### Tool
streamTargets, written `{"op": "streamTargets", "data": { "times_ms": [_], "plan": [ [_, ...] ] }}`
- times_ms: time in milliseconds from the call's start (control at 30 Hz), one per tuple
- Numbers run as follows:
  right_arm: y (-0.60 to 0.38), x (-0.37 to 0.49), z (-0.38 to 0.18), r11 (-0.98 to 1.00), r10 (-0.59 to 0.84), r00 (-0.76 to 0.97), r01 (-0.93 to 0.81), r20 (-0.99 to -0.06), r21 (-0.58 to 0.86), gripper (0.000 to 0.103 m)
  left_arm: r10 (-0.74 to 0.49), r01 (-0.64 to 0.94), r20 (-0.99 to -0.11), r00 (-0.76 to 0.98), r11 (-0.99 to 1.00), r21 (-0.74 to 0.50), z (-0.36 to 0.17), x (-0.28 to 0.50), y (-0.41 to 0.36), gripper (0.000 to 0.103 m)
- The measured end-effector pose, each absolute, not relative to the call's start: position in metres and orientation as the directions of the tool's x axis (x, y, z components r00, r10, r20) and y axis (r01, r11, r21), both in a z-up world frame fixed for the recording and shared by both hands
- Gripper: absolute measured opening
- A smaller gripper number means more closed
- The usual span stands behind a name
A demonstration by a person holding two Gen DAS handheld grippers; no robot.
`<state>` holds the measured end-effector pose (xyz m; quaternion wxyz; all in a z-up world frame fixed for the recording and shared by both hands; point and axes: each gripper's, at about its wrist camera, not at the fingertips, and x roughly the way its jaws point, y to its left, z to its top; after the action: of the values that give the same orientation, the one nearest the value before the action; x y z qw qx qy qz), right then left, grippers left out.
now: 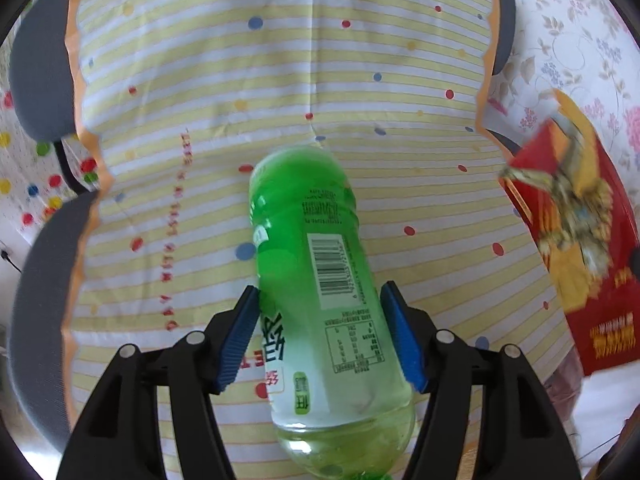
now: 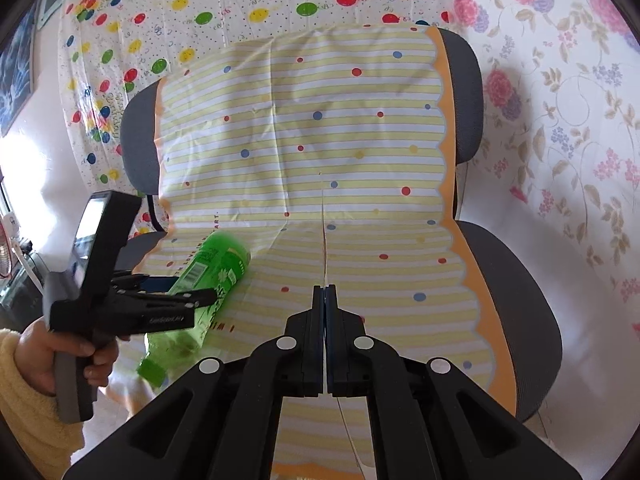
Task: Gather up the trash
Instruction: 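Carry the green bottle and red box to the bin and release both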
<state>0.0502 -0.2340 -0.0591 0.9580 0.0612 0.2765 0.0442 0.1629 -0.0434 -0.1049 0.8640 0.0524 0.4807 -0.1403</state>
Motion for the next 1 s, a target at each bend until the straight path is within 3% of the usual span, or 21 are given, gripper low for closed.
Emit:
{"op": "streamTargets", "data": {
  "times_ms": [500,733,1000],
  "plan": [
    [-0.296,-0.049,-0.088,0.961,-0.033,0.835,0.178,-0.549,0.212,0.001,-0.470,0.510,-0.683,0.559,0.845,-0.163,-0.078,0.020,-0.109,0.058],
    [-0.355,-0.109,-0.108,0.901,-0.228,0.766,0.400,-0.601,0.168,0.001,-0.549,0.685,-0.681,0.485,0.722,-0.094,-0.076,-0.022,-0.192,0.058],
    [-0.410,-0.141,-0.150,0.815,-0.331,0.671,0.557,-0.663,0.157,0.001,-0.560,0.701,-0.690,0.458,0.705,-0.107,-0.098,-0.039,-0.220,0.059]
  ]
}}
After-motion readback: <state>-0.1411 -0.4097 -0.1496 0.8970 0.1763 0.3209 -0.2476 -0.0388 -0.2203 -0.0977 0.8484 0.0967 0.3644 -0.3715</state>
